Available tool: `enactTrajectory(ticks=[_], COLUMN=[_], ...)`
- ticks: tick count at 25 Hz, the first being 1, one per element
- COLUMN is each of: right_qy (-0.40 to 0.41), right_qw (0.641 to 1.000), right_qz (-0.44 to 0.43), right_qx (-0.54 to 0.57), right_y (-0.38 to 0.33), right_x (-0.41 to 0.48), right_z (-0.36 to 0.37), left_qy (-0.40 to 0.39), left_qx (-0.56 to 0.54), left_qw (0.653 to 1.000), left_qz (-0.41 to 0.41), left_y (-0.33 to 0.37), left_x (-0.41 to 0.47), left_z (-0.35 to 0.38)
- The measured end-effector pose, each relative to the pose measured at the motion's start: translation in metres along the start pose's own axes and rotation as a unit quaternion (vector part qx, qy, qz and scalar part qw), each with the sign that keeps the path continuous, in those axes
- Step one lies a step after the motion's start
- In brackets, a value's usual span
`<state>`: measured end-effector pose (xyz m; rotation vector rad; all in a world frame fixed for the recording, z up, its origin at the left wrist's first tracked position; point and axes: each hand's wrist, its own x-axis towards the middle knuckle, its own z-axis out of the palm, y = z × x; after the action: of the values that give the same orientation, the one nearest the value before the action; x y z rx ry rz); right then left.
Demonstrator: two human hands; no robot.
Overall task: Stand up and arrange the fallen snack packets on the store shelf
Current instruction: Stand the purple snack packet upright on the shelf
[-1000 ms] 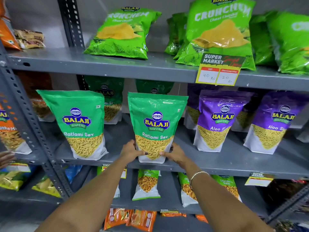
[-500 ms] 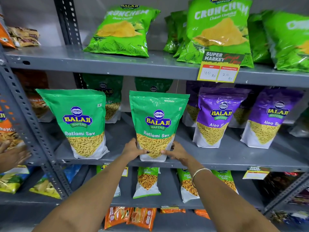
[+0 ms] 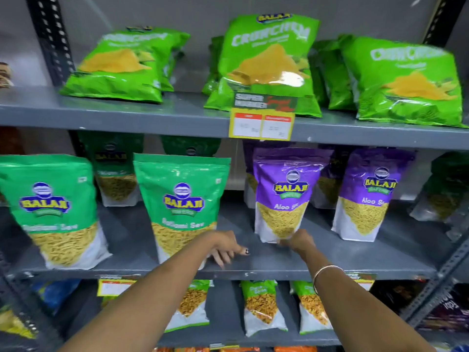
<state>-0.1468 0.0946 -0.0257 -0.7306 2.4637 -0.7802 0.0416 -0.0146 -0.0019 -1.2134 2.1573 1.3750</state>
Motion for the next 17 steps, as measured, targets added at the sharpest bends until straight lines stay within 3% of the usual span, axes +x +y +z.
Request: enactTrajectory(ticks=[2,4,6,8,17], right_qy=[0.007,-0.036,-0.127,-0.163,-0.153], right_qw=[0.999,0.979,0.945,0.927,0.937], right_qz=[-0.033,-0.084,-0.136,-0.156,-0.167], right_qx=[0.042,0.183,0.268,0.299,0.265], right_y=[0.014,0.026,0.033,0.038,0.064], right_x=[0.026,0.053,0.07,0.078,0.04], right_z=[-0.016,-0.022,-0.023,-0.02,-0.025], left_qy=[0.147,0.212,0.244,0.276,0.32], left_qx=[-0.053,-0.138,-0.222,-0.269,-0.26], left_qw=[0.986,0.961,0.934,0.912,0.904], left_qz=[0.06,0.108,0.137,0.141,0.118], left_y=[0.024,0.039,0.048,0.055,0.051], left_x=[0.034,0.064,0.086,0.094,0.063], left_z=[0.018,0.032,0.044,0.05,0.083])
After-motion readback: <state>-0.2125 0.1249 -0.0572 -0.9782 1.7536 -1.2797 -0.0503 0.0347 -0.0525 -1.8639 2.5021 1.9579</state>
